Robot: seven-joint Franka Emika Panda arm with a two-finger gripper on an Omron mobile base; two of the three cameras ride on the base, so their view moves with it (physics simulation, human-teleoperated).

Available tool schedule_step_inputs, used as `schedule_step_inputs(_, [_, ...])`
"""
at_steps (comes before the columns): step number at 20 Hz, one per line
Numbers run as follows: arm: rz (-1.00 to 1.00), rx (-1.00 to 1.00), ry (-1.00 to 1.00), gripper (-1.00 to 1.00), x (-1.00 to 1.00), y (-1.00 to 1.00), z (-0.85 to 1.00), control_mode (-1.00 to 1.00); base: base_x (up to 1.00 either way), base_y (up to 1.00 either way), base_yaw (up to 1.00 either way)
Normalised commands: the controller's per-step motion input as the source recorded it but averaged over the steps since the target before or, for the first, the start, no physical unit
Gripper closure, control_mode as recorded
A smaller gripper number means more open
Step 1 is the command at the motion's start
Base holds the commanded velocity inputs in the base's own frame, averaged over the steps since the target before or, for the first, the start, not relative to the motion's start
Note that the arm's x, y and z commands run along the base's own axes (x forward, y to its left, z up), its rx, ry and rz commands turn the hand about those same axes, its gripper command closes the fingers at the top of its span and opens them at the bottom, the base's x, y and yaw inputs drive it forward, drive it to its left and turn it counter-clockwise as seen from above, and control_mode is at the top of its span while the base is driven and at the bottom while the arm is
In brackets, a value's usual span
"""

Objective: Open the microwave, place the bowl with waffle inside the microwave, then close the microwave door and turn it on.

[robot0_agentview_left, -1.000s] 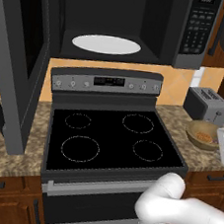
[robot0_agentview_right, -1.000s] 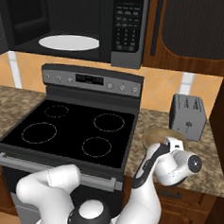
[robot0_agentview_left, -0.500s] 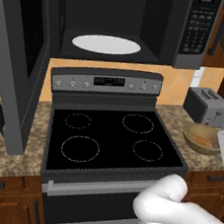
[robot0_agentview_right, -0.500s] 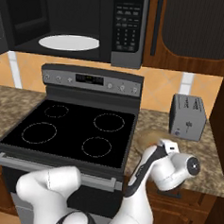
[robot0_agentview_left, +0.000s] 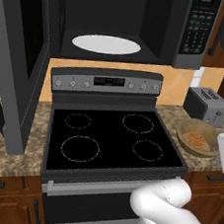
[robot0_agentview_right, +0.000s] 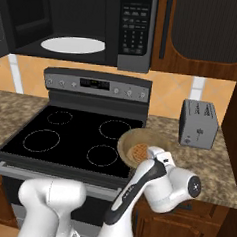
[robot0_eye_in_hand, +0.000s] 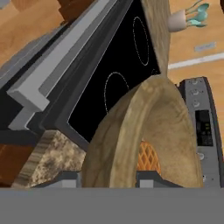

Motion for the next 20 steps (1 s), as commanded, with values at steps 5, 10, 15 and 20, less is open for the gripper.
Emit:
schedule_step_inputs(5, [0.20,0.00,-0.14,1.00,-0.46,0.46,0.81,-1.00,0.00,0.00,0.00])
schedule_step_inputs(10, [0.20,0.00,-0.21,1.00,-0.41,0.36,0.92,-1.00,0.00,0.00,0.00])
schedule_step_inputs(15, [0.15,0.00,-0.13,1.00,-0.14,0.65,0.83,-1.00,0.00,0.00,0.00])
schedule_step_inputs(20, [0.05,0.00,-0.01,1.00,0.10,0.97,0.69,-1.00,0.00,0.00,0.00])
